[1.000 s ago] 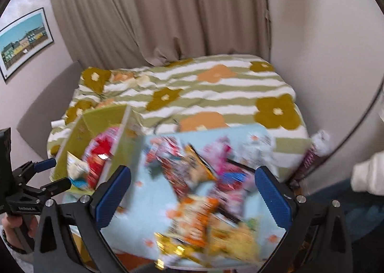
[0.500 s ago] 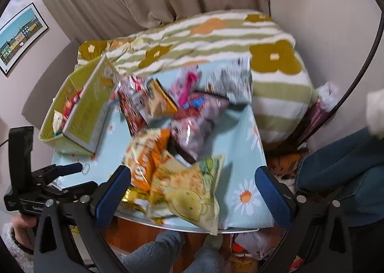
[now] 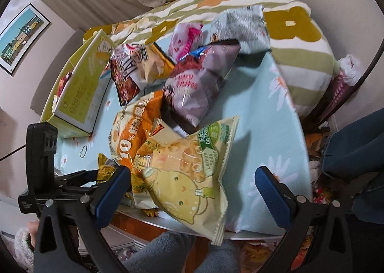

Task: Organize snacks
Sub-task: 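Grasp the gold bag with the left tool while the right tool grasps the lemon-soda bag, then carry the gold bag into the box with the left tool while the right tool carries the lemon-soda bag, then open both tools and release the bags into the box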

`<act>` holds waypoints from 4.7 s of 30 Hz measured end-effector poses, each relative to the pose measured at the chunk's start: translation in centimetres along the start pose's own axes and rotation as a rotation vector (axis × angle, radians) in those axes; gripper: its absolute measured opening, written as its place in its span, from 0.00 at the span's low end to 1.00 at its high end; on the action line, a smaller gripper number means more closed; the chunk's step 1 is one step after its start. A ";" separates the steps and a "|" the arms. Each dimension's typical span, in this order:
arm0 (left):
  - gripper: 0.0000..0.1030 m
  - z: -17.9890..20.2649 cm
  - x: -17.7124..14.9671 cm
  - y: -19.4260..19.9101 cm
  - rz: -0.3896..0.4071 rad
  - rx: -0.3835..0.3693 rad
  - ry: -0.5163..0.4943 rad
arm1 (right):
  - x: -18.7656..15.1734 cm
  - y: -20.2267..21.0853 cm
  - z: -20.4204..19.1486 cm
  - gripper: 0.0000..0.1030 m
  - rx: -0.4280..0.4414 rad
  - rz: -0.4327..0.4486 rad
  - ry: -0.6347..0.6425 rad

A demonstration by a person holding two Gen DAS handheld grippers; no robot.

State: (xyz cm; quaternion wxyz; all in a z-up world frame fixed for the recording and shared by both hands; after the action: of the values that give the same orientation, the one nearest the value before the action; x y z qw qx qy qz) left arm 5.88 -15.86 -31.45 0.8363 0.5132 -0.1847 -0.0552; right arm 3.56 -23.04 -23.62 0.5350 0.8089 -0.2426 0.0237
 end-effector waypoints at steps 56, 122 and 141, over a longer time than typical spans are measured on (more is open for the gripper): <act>0.60 -5.8 1.3 17.0 0.265 0.099 0.050 | 0.7 2.3 -8.0 0.65 0.048 0.046 0.123; 1.00 -32.3 17.6 28.1 0.332 0.476 0.015 | 20.4 -15.6 -43.5 1.00 0.145 0.062 0.410; 1.00 -29.7 17.0 31.4 0.390 0.513 -0.030 | 19.3 -12.1 -40.1 1.00 0.033 0.187 0.483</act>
State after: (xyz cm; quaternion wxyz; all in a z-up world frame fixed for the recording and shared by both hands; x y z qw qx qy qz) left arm 29.42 18.90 -11.54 0.6717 0.6614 -0.2997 0.1469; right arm 34.46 8.77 -11.13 0.5596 0.7626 -0.1811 0.2694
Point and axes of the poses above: each gripper's, at about its wrist camera, not at the fingertips, and y roughly against the way its jaws point, z to its right, x to its top, the point moved 9 cm from there along -y, roughly the way its jaws point, and after that the axes turned 9 degrees about -y, right-handed, at the moved point
